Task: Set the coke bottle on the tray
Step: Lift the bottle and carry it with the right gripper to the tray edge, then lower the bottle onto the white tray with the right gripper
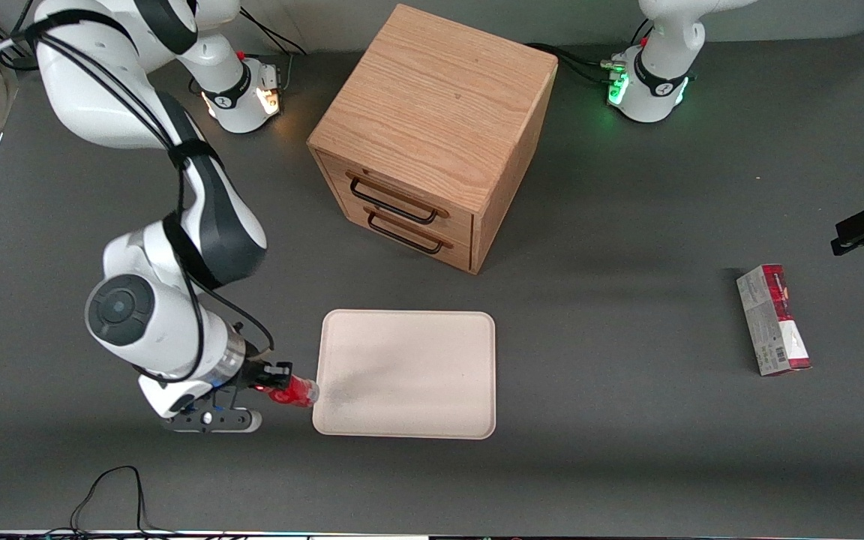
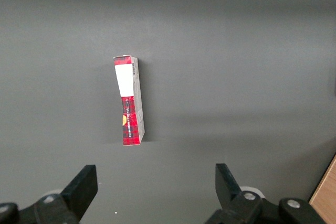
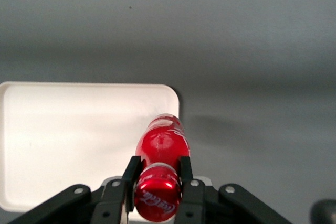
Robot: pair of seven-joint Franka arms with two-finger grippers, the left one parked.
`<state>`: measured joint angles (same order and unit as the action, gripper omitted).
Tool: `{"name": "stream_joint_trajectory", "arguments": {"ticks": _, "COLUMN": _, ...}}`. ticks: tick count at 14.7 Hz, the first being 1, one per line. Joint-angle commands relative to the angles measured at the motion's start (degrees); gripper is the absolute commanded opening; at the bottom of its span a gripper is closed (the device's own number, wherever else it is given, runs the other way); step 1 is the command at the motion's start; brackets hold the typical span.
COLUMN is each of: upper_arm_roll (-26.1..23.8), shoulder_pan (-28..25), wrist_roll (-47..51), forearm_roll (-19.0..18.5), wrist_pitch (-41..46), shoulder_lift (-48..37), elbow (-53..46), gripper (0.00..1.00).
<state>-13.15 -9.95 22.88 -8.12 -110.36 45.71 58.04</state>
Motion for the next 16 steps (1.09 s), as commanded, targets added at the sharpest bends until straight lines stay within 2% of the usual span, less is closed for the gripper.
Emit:
{"name": "stream_joint_trajectory", "arguments": {"ticks": 1, "upper_arm_roll": -0.9, "shoulder_pan": -0.7, "wrist_roll": 2.5, "forearm_roll": -1.5, "wrist_pitch": -4.0, "shoulder_lift": 1.4, "elbow": 0.4, "gripper": 0.00}}
{"name": "stream_joint_trajectory", "arguments": {"ticks": 7, "upper_arm_roll": -0.9, "shoulder_pan": -1.5, "wrist_roll": 2.7, "forearm_roll": -2.5, "wrist_pitch": -8.0, "shoulder_lift": 3.6, "elbow": 2.9, "gripper": 0.00}}
{"name": "stream_joint_trajectory", "arguments": {"ticks": 11, "upper_arm_roll": -0.9, "shoulder_pan": -1.7, "wrist_roll": 2.7, "forearm_roll": -2.5, "wrist_pitch": -9.0, "shoulder_lift": 4.5, "elbow": 2.9, "gripper": 0.11}}
{"name": "stream_joint_trajectory", "arguments": {"ticks": 12, "upper_arm_roll": -0.9, "shoulder_pan": -1.7, "wrist_roll": 2.8, "forearm_roll": -2.5, "wrist_pitch": -9.0, "shoulder_lift": 4.5, "elbow": 2.9, "gripper": 0.42}}
{"name": "stream_joint_trajectory", "arguments": {"ticks": 13, "upper_arm_roll": -0.9, "shoulder_pan": -1.7, "wrist_roll": 2.7, "forearm_roll": -2.8, "wrist_pitch": -9.1, "shoulder_lift": 4.5, "elbow": 2.9, "gripper": 0.99}}
{"name": "stream_joint_trajectory", "arguments": {"ticks": 16, "upper_arm_roll": -0.9, "shoulder_pan": -1.7, "wrist_roll": 4.0, "forearm_roll": -3.4, "wrist_pitch": -11.5, "shoulder_lift": 4.5, "elbow": 3.1, "gripper": 1.00}}
